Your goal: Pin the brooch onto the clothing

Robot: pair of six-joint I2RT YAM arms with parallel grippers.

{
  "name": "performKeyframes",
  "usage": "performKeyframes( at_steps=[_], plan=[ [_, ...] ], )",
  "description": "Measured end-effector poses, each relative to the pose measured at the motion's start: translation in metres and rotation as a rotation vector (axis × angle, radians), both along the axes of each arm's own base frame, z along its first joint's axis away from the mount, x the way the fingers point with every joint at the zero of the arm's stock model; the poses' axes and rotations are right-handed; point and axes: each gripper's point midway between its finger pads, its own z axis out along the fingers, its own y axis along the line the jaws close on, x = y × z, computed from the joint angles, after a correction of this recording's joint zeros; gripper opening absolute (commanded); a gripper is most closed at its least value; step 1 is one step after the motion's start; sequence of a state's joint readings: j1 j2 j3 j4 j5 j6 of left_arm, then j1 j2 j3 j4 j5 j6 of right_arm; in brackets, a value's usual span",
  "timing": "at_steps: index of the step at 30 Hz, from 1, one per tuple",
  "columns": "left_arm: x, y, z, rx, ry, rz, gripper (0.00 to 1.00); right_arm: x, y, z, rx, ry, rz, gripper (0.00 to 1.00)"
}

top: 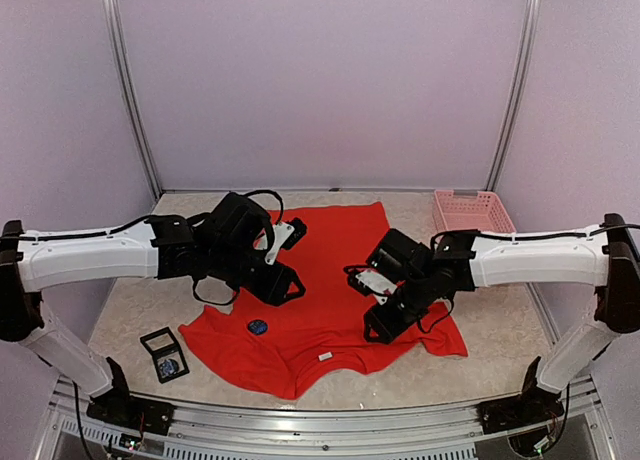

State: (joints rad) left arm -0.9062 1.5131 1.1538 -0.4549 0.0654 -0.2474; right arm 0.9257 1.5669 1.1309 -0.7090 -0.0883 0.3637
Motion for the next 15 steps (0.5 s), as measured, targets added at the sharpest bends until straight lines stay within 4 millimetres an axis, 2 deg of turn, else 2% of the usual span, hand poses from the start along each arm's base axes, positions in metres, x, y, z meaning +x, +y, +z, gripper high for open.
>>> performKeyframes(
  at_steps=[2, 4, 7, 10, 12, 15],
  plan=[
    [-0.039, -0.002, -0.008, -0.007, 0.043, -0.055, 0.50, -0.045, 0.012, -0.020, -0.023, 0.041, 0.065, 0.43],
    [-0.074, 0.000, -0.024, 0.015, 0.093, -0.103, 0.56, -0.071, 0.015, -0.036, -0.048, 0.071, 0.091, 0.43],
    [-0.135, 0.000, -0.054, 0.079, 0.155, -0.211, 0.66, -0.079, 0.017, -0.055, -0.070, 0.078, 0.056, 0.44],
    [-0.176, 0.005, -0.076, 0.147, 0.171, -0.303, 0.68, -0.080, 0.014, -0.071, -0.087, 0.073, 0.011, 0.37],
    [-0.186, 0.012, -0.091, 0.195, 0.163, -0.325, 0.68, -0.082, 0.004, -0.084, -0.107, 0.071, -0.015, 0.25],
    [-0.185, 0.020, -0.115, 0.283, 0.135, -0.324, 0.66, -0.078, 0.007, -0.086, -0.084, 0.038, -0.046, 0.08]
  ],
)
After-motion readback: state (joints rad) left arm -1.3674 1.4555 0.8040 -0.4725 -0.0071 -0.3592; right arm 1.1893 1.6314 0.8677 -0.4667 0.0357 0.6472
